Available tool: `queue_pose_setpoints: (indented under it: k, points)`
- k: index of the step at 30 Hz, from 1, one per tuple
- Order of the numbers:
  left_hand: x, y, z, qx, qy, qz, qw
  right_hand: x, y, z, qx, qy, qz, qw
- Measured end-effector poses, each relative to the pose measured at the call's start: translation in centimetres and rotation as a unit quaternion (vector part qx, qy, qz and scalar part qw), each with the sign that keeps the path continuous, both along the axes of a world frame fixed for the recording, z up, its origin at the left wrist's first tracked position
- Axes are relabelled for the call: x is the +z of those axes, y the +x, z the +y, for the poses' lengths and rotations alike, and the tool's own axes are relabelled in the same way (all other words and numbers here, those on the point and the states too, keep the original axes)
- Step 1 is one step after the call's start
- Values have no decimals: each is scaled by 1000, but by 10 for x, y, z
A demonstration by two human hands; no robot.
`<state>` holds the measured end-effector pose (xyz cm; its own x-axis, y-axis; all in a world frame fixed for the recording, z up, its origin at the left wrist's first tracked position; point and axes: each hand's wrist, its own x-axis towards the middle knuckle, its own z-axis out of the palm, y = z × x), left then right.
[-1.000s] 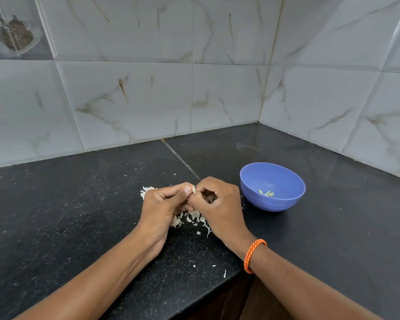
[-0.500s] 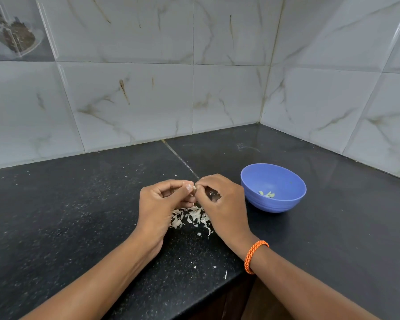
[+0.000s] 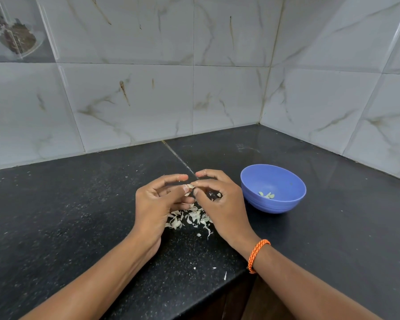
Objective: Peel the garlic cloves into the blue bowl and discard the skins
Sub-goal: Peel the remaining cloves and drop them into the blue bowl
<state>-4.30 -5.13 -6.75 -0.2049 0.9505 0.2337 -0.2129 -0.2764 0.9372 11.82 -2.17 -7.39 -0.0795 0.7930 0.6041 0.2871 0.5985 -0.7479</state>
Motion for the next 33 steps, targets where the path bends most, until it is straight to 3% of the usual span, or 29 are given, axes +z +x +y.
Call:
queue_pose_setpoints:
  k: [17, 26, 33]
  points:
    - [-3, 4, 2, 28, 14, 73, 997, -4, 2, 5, -61, 56, -67, 994]
    - [-3, 7, 0, 44, 30, 142, 988, -4, -2, 5, -15, -38, 37, 999]
    - [-3, 8, -2, 36, 38, 142, 989, 0, -4, 1, 80, -158, 169, 970]
